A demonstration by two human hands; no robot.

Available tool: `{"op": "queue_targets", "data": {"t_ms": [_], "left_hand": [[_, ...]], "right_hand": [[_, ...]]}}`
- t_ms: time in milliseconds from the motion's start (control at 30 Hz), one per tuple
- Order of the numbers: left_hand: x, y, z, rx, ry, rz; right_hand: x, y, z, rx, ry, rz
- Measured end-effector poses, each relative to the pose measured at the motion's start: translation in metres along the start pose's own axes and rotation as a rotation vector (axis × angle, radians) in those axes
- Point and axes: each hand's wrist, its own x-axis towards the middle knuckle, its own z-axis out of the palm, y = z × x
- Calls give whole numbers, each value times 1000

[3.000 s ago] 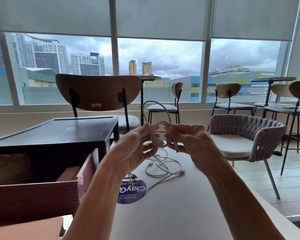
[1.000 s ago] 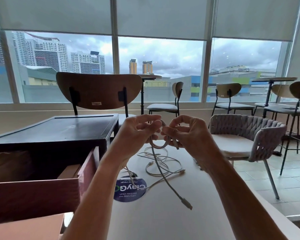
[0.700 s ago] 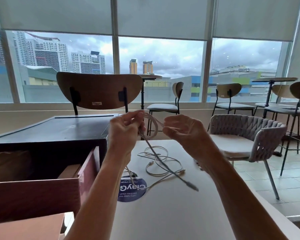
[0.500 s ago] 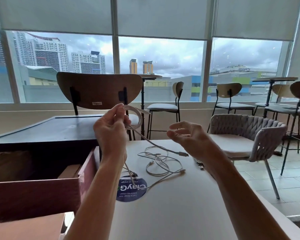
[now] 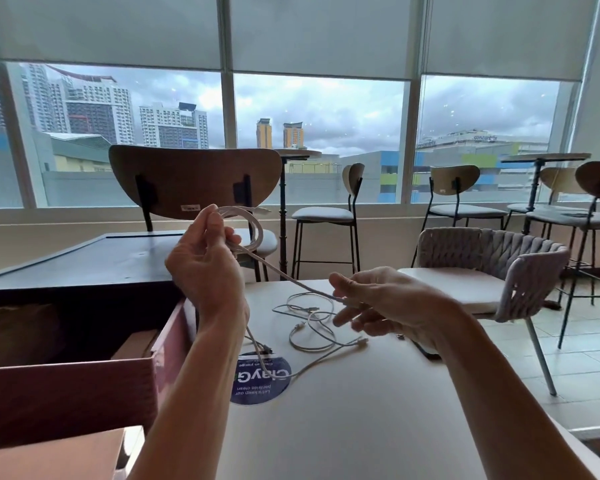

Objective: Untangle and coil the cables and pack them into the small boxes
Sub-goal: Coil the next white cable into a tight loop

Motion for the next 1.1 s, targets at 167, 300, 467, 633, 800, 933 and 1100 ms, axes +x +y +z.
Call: {"op": "queue_targets", "data": {"t_ms": [167,300,467,633,800,933,1100], "left_hand": [[-2,3,0,-55,-8,-89],[-7,13,0,-235,-176,-462],[-12,19,-2,-106,-701,-560],[-17,26,-4,88,-1020,-596],[-19,28,-4,449,-1087,-440],[-15,32,-3,532,-1045,-394],[-15,35,-1,547,-1019,-339]], "right_hand": [[5,-6,-4,388,115,-144],[11,-5,-6,755,233,-169],[17,-1,-7,1049,271,-125],[17,-1,-4,942,196,-123],[11,-4,-2,770,214,-197],[6,-9,3,694,213,-297],[3,-12,7,527,176,-401]]}}
